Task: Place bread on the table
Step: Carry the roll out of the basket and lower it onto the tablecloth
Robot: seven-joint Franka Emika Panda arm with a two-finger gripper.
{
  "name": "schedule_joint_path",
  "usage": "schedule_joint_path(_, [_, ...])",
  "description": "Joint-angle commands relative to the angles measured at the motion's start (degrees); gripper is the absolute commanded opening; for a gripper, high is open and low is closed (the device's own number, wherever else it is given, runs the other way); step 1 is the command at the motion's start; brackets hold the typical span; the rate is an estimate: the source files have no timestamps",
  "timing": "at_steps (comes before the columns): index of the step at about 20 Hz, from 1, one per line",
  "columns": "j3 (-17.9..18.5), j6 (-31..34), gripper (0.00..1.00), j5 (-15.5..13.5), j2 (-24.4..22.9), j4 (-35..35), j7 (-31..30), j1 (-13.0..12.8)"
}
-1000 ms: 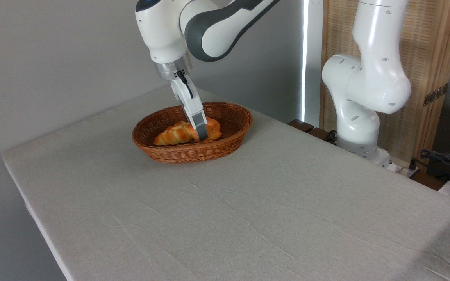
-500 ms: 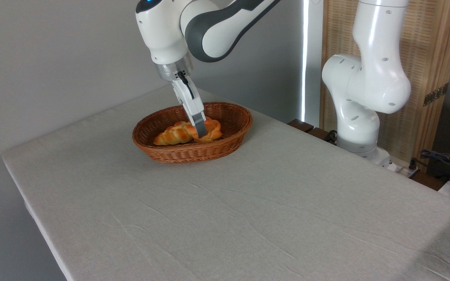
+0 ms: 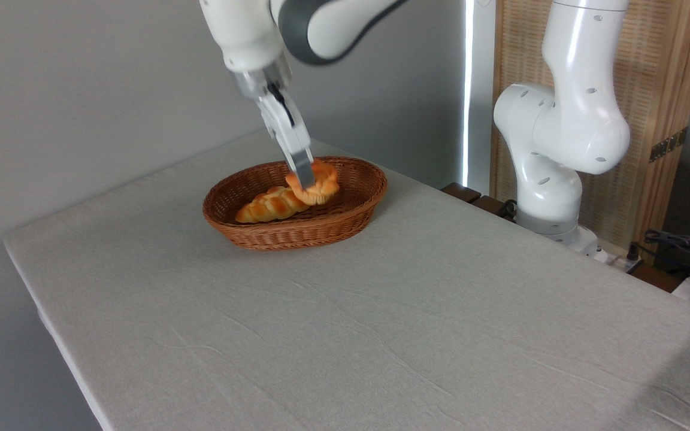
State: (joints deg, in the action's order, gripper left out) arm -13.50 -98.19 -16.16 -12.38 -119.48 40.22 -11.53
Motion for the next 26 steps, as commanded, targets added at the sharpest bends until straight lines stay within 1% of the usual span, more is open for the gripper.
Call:
schedule_joint_path(1, [4.43, 3.54, 0.4, -1.25, 0.34, 6.09, 1.17, -0.16])
schedule_joint_path(3, [6.72, 2.66, 0.45, 0.15, 1.21, 8.9, 2.66, -0.07])
schedule_joint_path(4, [8.64, 0.57, 0.45, 1.29, 2.09, 10.22, 4.49, 0.36])
schedule_joint_path(5, [11.27, -2.5, 0.45, 2.09, 3.31, 10.76, 5.73, 0.37])
schedule_joint_path(6, [13.13, -5.57, 0.45, 2.62, 4.46, 10.85, 6.44, 0.37])
schedule_joint_path(8, [15.6, -9.89, 0.45, 4.55, 8.4, 11.72, 7.24, 0.54])
schedule_joint_path(9, [15.87, -11.39, 0.48, 5.51, 10.77, 12.42, 7.15, 0.54])
schedule_joint_path(10, [15.87, -12.8, 0.56, 6.31, 13.23, 12.78, 6.98, 0.54])
schedule_joint_path(11, [15.87, -14.2, 0.67, 7.1, 15.09, 12.87, 6.8, 0.54])
schedule_joint_path(12, [15.61, -15.87, 0.83, 7.54, 16.67, 12.78, 6.8, 0.54])
schedule_joint_path(13, [15.35, -17.37, 0.94, 7.54, 17.9, 12.78, 6.71, 0.54])
schedule_joint_path(14, [15.08, -18.08, 1.0, 7.54, 18.44, 12.78, 6.45, 0.54])
schedule_joint_path(21, [14.9, -18.17, 1.0, 6.75, 19.06, 12.7, 6.36, 0.37])
schedule_joint_path(24, [14.9, -18.17, 1.0, 6.67, 18.71, 12.78, 6.27, 0.45])
schedule_joint_path(26, [14.82, -17.91, 1.0, 6.58, 17.05, 12.87, 5.48, 0.45])
